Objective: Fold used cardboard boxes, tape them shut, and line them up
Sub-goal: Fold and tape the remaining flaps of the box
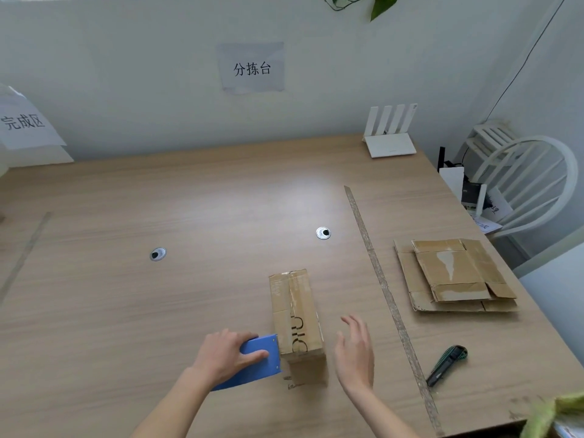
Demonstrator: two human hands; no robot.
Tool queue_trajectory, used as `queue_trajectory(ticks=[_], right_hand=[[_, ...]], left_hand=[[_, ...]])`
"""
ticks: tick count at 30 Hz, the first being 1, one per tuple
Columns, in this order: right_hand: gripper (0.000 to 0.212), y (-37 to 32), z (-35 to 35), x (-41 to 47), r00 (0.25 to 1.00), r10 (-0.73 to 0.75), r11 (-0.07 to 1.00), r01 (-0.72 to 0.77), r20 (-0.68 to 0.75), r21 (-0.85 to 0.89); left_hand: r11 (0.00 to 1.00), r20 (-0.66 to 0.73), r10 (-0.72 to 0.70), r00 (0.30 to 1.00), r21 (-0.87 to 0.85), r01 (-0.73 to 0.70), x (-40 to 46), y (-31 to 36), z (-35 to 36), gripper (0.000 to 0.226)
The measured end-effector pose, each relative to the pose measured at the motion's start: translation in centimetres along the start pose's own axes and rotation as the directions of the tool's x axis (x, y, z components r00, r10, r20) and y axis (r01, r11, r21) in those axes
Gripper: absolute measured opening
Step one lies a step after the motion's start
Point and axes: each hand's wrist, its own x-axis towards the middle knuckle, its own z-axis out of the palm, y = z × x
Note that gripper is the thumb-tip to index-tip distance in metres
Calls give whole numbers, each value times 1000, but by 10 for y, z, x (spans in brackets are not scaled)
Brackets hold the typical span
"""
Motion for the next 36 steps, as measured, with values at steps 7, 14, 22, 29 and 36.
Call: queue_trajectory(ticks=[7,14,22,29,36], right_hand=[[68,-31,36,18,703,-406,783,597,584,-174],[76,1,46,20,721,-372,735,613,585,-289],[89,-17,34,23,665,-275,757,595,694,-271],[89,-17,33,23,655,-260,754,597,710,-275],[90,-20,32,21,651,-257,761,592,714,-265]], left_hand=[[998,-3,-45,999,-38,45,1,2,-1,50],[997,67,-12,998,-72,17,4,-3,-1,56],[986,145,-8,989,-164,32,9,-11,-13,48],[986,147,23,989,-167,2,9,-15,-23,47],[1000,150,26,988,-10,-25,5,-18,-21,51]])
